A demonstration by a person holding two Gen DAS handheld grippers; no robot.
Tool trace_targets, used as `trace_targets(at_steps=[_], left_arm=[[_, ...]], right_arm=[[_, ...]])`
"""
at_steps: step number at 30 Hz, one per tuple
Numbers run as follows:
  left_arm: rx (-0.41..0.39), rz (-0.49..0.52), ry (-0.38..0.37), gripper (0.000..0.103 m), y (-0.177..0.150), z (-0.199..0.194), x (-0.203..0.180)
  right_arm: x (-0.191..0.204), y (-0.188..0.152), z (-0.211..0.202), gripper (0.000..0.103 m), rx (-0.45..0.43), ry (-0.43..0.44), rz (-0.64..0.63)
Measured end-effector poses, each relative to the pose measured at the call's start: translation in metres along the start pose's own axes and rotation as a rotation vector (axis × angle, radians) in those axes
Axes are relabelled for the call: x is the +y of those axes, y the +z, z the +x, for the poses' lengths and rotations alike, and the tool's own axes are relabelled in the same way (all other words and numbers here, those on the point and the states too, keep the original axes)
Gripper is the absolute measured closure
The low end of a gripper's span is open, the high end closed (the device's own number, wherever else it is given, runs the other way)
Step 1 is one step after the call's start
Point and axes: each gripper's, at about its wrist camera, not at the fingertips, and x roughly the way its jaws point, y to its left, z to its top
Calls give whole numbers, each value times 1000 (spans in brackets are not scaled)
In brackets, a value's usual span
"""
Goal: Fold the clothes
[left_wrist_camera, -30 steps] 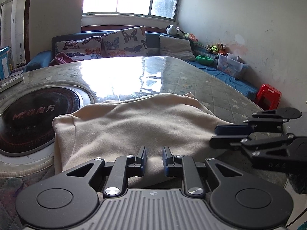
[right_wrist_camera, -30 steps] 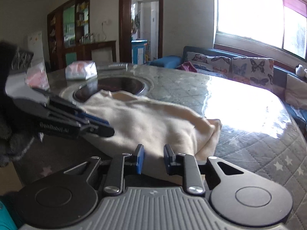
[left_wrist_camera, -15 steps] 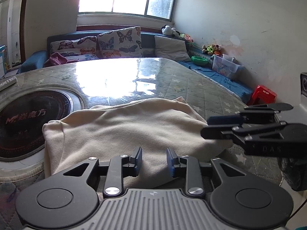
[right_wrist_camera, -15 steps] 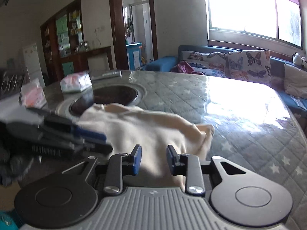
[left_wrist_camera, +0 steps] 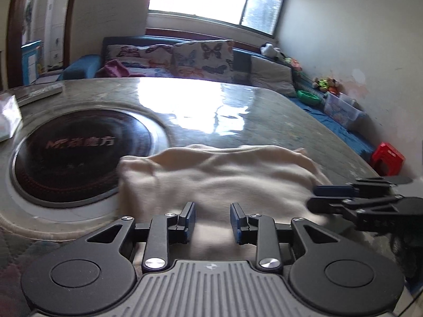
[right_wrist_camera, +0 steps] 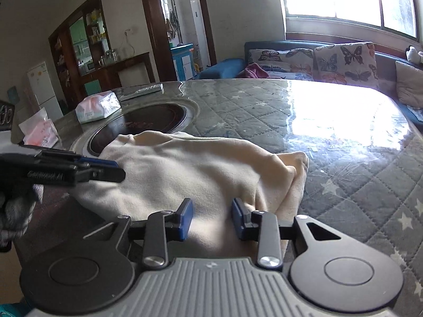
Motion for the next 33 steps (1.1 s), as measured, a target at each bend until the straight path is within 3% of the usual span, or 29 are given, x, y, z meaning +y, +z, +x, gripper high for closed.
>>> trace_targets(at_steps=[15, 22, 28, 33], left_arm=[[-10, -11, 68, 71, 37, 24, 27], [17, -19, 90, 71, 36, 36, 36], [-25, -54, 102, 61, 36, 14, 44], [-28, -86, 141, 48, 32, -1, 54]], right_arm=[[0, 34, 19, 60, -25, -18, -22], [-21, 45, 52, 59, 32, -44, 8], [-1, 47, 37, 51, 9, -66, -82], [30, 47, 24, 45, 0, -21, -172]])
